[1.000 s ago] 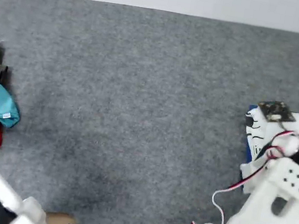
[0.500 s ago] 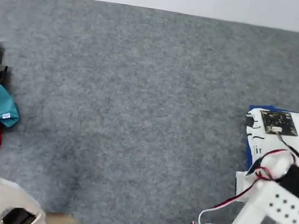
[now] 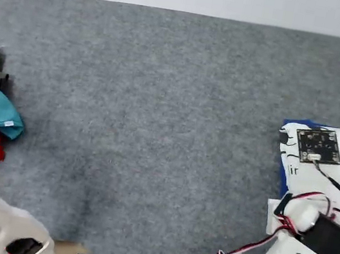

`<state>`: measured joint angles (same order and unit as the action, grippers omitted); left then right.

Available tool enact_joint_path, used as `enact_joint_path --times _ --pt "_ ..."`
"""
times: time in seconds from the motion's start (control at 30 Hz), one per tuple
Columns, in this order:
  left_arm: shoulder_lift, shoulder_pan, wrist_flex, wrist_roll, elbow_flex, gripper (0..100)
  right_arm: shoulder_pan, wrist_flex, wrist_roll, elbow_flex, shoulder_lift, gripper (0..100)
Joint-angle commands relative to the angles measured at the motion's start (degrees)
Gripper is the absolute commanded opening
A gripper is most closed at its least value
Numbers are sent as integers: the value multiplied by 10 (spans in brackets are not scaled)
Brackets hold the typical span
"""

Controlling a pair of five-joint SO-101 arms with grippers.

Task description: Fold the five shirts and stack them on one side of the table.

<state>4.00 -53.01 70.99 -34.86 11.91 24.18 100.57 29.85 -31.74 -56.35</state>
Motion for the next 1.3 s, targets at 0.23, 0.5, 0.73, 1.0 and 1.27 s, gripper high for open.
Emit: enact_joint_path --times 0.23,0.5,0.73,1.0,1.27 --pt "-367 131 33 113 -11 4 -5 25 -3 4 -8 10" --pt "-458 432 29 254 -14 5 -5 24 -2 -4 -8 10" --pt "-399 703 -12 295 17 5 -5 24 -1 -29 -11 10" --pt "-178 757 -178 332 -2 7 -7 22 31 -34 -8 10" --pt "28 740 -164 332 -297 44 -7 22 61 -40 -8 10"
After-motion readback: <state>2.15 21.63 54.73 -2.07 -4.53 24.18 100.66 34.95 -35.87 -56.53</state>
